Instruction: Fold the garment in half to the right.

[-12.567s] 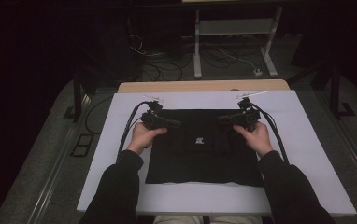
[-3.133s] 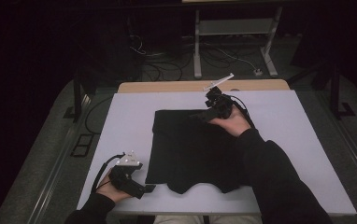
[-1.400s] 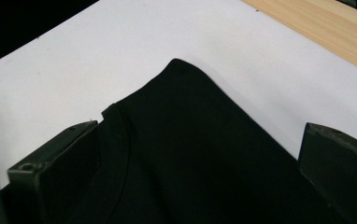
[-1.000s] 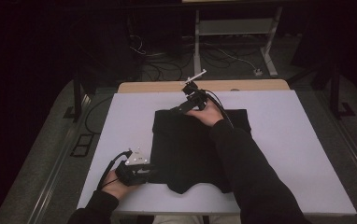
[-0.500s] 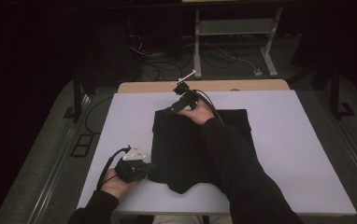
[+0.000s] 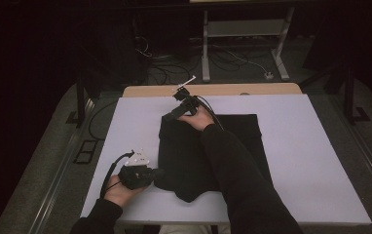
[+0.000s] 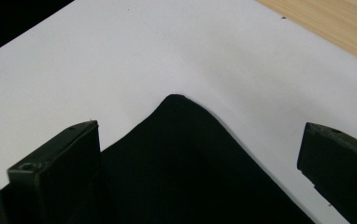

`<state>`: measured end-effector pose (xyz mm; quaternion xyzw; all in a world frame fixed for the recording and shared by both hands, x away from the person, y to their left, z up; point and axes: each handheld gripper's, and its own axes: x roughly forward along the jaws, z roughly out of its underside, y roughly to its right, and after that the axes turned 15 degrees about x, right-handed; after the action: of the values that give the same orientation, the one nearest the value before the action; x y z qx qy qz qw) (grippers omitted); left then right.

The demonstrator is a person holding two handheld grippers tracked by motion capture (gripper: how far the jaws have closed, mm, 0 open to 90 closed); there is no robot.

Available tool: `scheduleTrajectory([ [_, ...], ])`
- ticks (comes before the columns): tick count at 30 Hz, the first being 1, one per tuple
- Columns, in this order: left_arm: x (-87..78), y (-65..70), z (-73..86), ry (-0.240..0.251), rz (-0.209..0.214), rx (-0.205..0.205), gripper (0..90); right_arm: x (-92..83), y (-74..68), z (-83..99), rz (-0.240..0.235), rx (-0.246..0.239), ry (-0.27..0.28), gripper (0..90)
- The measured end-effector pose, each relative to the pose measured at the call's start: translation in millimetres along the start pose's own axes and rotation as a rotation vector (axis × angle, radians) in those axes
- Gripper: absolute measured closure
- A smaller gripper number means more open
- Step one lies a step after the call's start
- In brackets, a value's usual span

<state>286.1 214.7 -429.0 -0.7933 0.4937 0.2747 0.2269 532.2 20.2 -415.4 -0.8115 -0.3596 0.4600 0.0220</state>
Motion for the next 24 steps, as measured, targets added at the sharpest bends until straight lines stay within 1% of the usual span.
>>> scheduleTrajectory([
  [4,-0.3,-1.3,0.5,0.000,0.009,-0.009,82.7,9.8,-2.3,0.0,0.009,-0.012,-0.016,0.0],
  [9,-0.3,-2.1,0.5,0.001,0.018,-0.015,82.5,21.7,-6.6,0.5,0.008,-0.021,-0.023,0.0],
  [11,0.3,-2.4,0.7,0.002,0.022,-0.020,82.4,26.5,-6.6,1.4,0.003,-0.019,-0.026,3.1],
  [17,0.7,-2.7,0.8,0.003,0.025,-0.022,82.5,37.6,-7.8,2.1,0.004,-0.019,-0.029,8.3],
  [18,0.9,-2.7,0.9,-0.001,0.027,-0.019,82.5,39.0,-7.7,1.7,0.006,-0.017,-0.030,10.9],
  [19,1.0,-2.6,0.8,-0.001,0.028,-0.019,82.5,40.6,-7.8,1.2,0.011,-0.016,-0.030,12.8],
  [21,0.7,-2.9,0.7,0.003,0.029,-0.018,82.5,43.8,-8.7,0.1,0.027,-0.013,-0.034,14.0],
  [24,0.8,-3.1,0.9,0.006,0.031,-0.022,82.5,48.1,-12.5,-1.3,0.049,-0.021,-0.036,14.5],
])
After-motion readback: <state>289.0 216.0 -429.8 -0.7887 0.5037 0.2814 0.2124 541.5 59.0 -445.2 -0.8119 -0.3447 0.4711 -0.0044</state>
